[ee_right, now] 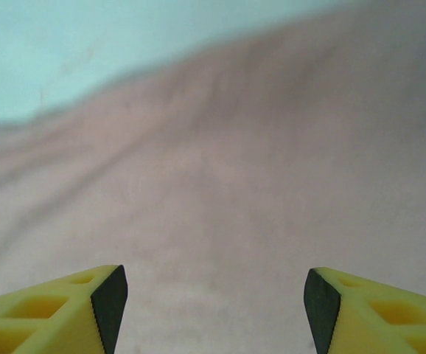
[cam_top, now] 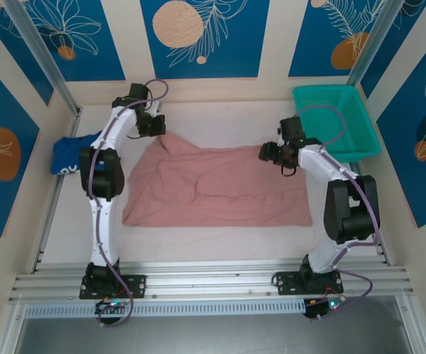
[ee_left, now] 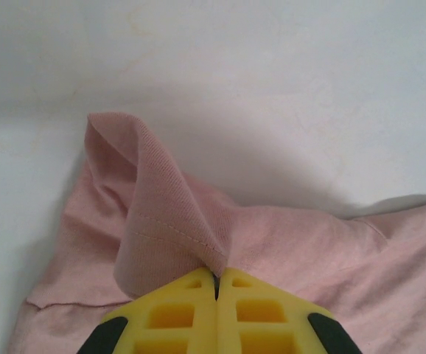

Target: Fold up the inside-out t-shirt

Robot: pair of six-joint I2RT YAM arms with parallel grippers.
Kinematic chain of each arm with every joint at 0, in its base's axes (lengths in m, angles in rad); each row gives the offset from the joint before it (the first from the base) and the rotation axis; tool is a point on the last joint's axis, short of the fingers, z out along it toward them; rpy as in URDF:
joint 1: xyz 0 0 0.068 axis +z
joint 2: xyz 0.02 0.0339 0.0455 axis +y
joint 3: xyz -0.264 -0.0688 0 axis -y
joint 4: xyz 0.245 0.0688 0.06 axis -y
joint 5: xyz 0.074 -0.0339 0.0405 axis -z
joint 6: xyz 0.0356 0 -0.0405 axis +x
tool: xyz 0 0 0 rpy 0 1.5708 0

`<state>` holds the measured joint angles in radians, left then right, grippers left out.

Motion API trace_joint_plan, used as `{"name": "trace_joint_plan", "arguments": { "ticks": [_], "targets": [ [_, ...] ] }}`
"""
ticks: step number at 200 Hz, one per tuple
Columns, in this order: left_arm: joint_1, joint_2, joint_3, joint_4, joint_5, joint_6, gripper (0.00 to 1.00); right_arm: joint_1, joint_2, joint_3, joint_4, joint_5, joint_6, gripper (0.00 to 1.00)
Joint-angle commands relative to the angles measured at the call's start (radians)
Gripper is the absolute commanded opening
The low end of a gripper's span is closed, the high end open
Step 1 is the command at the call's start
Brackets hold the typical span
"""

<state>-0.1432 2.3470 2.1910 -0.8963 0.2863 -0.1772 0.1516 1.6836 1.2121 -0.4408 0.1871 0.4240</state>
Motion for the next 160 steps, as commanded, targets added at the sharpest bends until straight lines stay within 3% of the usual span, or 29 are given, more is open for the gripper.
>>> {"name": "trace_joint_plan", "arguments": {
  "ticks": [1,61,126,160],
  "targets": [
    [-0.014,-0.055,-0.02,0.036,0.001,-0.006,0.0,-0.019,0.072,0.101,-0.03,0.137,-0.042,0.67],
    [-0.023,-0.061,-0.028,0.036,-0.009,0.002,0.0,-0.035,0.324,0.376,-0.156,0.311,-0.145,0.65],
    [-0.026,-0.06,-0.033,0.034,-0.025,0.012,0.0,-0.091,0.468,0.495,-0.222,0.201,-0.195,0.67],
    [-0.026,-0.061,-0.033,0.036,-0.046,0.01,0.0,-0.06,0.562,0.599,-0.31,0.146,-0.203,0.67]
  ]
}}
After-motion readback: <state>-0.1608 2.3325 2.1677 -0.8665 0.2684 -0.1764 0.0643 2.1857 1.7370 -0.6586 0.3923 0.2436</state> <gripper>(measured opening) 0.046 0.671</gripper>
